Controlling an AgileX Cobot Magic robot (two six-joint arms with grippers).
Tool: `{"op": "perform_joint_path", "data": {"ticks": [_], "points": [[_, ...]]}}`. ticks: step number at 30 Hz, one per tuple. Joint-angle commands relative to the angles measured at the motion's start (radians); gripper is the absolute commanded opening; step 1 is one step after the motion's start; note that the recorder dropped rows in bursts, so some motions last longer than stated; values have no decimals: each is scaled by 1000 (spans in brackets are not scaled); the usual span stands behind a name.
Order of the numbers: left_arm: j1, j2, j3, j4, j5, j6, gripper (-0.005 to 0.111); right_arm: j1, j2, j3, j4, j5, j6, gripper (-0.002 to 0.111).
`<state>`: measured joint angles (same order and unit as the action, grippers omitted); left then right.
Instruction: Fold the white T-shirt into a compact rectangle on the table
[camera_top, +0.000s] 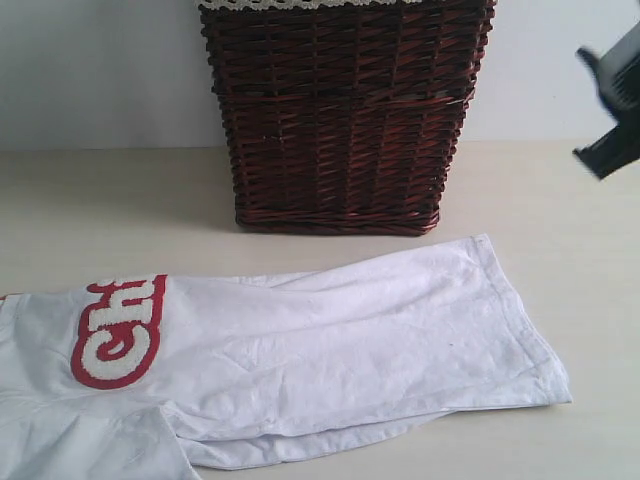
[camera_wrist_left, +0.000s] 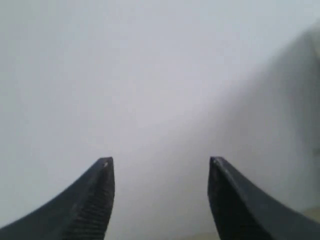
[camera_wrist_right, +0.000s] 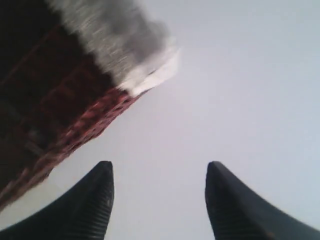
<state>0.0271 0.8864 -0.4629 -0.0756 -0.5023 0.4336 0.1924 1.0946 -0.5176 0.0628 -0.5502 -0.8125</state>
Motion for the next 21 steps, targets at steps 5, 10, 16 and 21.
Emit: {"op": "perform_joint_path", "data": {"ticks": [5,10,16,21], "points": [[1,-336,-3,-12,332,-112,54,-6,-390,5,252,391,100,54],[4,-486,-3,-12,611,-45,54,-25,-583,99,226,539,81,54],[23,-571,-3,17,813,36,54,-207,-810,304,257,441,106,54],[89,-576,-3,18,787,35,54,-265,-963,448,263,428,279,56]]}}
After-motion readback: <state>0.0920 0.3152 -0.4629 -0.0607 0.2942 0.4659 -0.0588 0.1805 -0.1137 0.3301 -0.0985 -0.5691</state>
